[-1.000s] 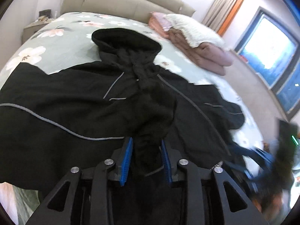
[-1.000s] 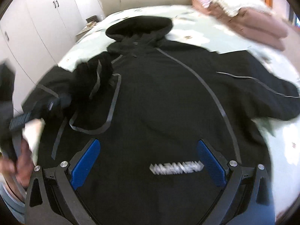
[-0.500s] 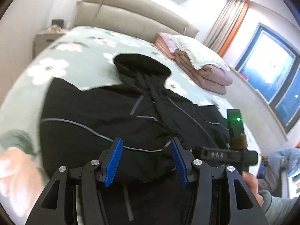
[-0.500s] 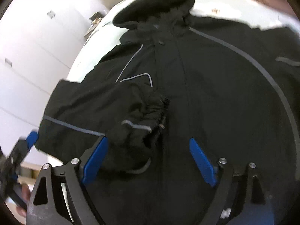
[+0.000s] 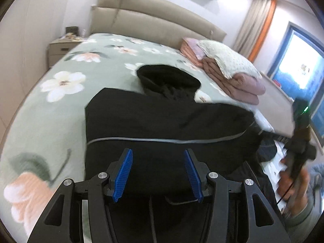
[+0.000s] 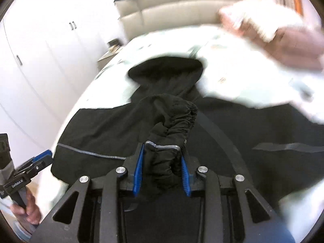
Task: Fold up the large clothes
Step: 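Grasp the other sleeve cuff with the right gripper and lift it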
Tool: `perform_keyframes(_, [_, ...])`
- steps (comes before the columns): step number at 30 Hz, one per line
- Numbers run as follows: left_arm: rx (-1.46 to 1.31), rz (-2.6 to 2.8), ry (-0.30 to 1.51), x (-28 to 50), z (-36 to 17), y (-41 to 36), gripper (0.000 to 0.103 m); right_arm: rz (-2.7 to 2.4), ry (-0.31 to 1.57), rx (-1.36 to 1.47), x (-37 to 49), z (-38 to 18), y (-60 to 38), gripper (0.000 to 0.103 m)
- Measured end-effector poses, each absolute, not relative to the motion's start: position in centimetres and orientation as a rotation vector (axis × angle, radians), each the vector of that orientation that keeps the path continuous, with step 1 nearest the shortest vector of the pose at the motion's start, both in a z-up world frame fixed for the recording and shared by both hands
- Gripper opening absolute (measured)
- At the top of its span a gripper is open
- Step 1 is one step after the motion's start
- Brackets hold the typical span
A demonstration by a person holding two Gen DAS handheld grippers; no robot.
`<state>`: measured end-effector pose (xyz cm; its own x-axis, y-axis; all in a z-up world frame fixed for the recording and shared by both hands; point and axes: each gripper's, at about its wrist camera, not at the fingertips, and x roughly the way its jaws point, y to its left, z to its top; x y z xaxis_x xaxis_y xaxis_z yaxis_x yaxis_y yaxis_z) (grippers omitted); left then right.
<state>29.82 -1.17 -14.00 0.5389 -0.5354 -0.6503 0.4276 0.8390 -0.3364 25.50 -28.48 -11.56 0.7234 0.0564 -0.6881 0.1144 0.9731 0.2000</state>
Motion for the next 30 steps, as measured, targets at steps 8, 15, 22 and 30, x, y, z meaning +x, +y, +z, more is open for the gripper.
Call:
perform_keyframes(8, [-0.071,-0.606,1.069,33.4,-22.4,-7.3,0.054,-0.273,0.873,0.091,26.4,-15.9,-37.5,0.036])
perform_keyframes(15, [-0.096,-0.633,1.055,33.3,-23.8,-6.4,0.054,-0.297,0.998,0.086,26.9,-24.0,-40.0,0.041])
perform_keyframes(22, [-0.086,-0.634,0.975,31.8,-24.3,-5.6,0.054,-0.242,0.778,0.197,22.1,-16.9,-40.2,0.061])
perform_keyframes(30, [-0.046,-0.615,0.935,31.4,-24.2,-6.4,0.054,-0.198,0.845,0.047,23.9,-18.9,-34.4,0.054])
